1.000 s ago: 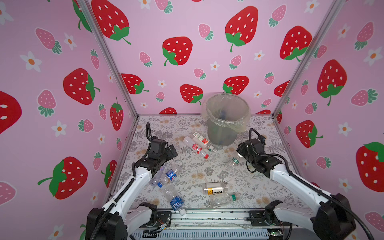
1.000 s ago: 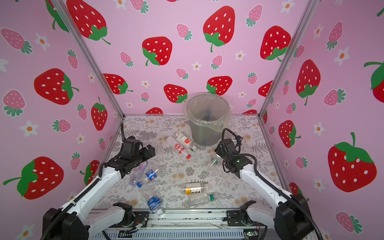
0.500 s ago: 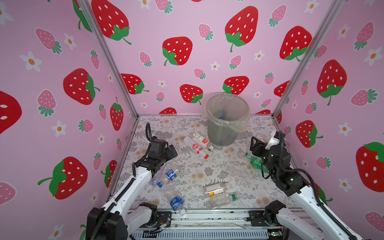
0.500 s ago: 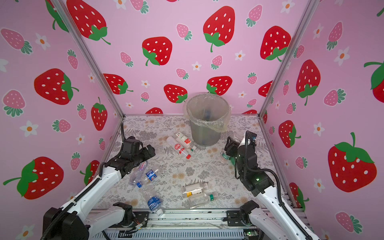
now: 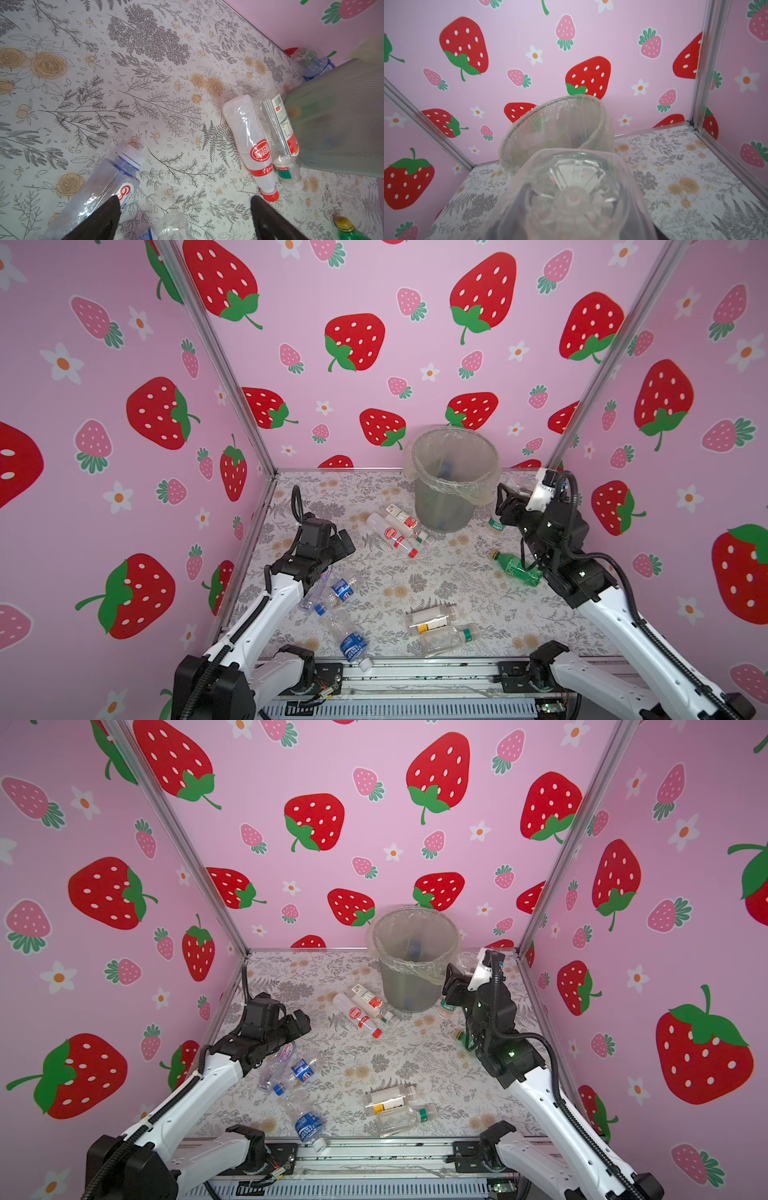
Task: Throw the plastic bottles in the bin
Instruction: 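Lift the clear bottle with the right gripper and carry it over the bin, then open the right gripper to drop the clear bottle into the bin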
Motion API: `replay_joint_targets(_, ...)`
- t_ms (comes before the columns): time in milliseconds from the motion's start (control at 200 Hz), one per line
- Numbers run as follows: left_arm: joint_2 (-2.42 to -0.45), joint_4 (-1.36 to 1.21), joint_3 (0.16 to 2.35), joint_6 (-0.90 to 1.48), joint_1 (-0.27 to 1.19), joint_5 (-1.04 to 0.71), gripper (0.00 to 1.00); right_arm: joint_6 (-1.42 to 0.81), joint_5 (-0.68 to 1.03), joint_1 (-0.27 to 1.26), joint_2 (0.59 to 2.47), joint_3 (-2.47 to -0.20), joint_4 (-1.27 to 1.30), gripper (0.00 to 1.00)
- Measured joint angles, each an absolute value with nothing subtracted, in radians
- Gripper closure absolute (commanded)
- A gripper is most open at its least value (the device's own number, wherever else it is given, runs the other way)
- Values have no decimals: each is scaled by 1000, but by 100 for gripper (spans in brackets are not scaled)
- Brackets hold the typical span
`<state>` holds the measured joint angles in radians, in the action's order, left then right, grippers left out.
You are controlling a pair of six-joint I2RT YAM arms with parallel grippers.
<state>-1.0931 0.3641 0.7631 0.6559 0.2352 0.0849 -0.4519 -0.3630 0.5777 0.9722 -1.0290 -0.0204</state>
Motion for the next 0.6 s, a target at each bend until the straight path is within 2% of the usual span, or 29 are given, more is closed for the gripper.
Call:
replay_joint_targets(335,-1069,366,763,673,235,70,1,-366,-344,554,1457,-1562,26,31)
replay_joint_targets(415,-1060,367,763,679,235,69,1,-364,-322,529,1593,-1732,-10,14)
replay_joint_targets(460,-1056,367,763,682,235,67,1,-373,-308,511,1666,-1831,-42,0)
replay_joint_targets(600,-1050,369,763,685,235,67,1,-416,-242,450,1806,-2024,-156,1)
